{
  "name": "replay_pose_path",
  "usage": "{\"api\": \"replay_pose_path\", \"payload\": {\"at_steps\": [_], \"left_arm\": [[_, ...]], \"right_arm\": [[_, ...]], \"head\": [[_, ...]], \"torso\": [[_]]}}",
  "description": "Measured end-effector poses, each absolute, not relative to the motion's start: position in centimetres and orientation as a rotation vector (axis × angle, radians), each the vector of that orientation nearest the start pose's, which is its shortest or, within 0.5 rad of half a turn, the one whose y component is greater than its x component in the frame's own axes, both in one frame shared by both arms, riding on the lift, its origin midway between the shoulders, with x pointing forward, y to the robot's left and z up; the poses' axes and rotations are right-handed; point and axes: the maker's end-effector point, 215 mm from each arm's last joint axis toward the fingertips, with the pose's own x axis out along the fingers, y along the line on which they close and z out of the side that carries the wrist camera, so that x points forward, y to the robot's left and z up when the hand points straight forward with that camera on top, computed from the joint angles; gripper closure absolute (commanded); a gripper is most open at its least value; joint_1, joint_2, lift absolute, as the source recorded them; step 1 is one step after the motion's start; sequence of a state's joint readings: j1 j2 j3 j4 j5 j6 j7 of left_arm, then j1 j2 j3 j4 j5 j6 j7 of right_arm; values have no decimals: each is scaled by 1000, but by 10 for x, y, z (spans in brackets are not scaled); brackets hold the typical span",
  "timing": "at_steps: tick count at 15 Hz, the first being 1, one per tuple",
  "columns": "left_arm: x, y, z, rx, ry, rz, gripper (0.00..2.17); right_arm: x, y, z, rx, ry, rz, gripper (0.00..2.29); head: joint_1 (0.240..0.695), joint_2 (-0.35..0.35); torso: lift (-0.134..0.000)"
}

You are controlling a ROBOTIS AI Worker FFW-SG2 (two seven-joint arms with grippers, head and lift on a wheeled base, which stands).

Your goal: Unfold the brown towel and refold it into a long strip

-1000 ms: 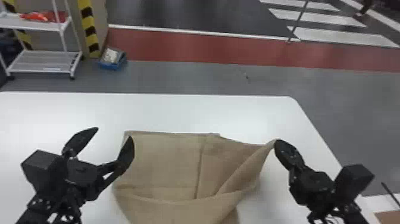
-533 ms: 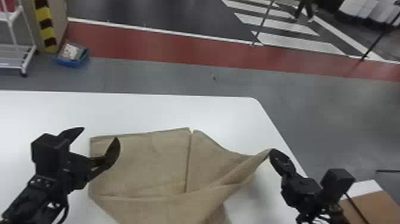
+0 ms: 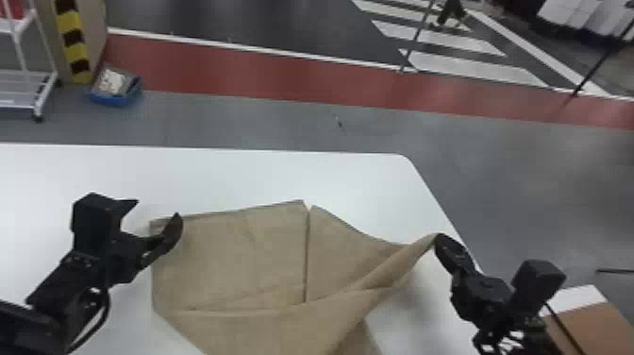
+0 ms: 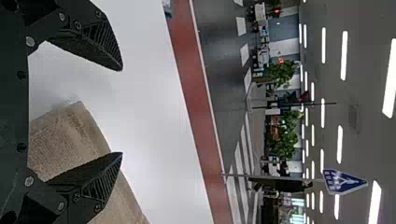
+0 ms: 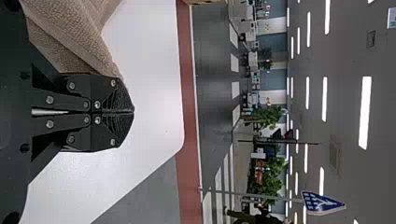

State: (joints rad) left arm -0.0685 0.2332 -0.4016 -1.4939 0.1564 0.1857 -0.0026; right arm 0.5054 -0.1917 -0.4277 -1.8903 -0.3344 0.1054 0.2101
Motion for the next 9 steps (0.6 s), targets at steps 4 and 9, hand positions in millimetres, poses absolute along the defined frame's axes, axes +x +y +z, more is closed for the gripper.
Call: {"api": "replay_pose_path", "payload": {"at_steps": [4,9], "left_arm": [[567,115,-464,138,333,-360,461],[552,118,-465,105,350,-378,461]], "right_arm": [[421,-451,-384,22,176,-124,1480],[425,-447,-388,26,179,-122,1480]], "head": [[695,-350],[695,-350]], "torso": [[-125],[-125]]}}
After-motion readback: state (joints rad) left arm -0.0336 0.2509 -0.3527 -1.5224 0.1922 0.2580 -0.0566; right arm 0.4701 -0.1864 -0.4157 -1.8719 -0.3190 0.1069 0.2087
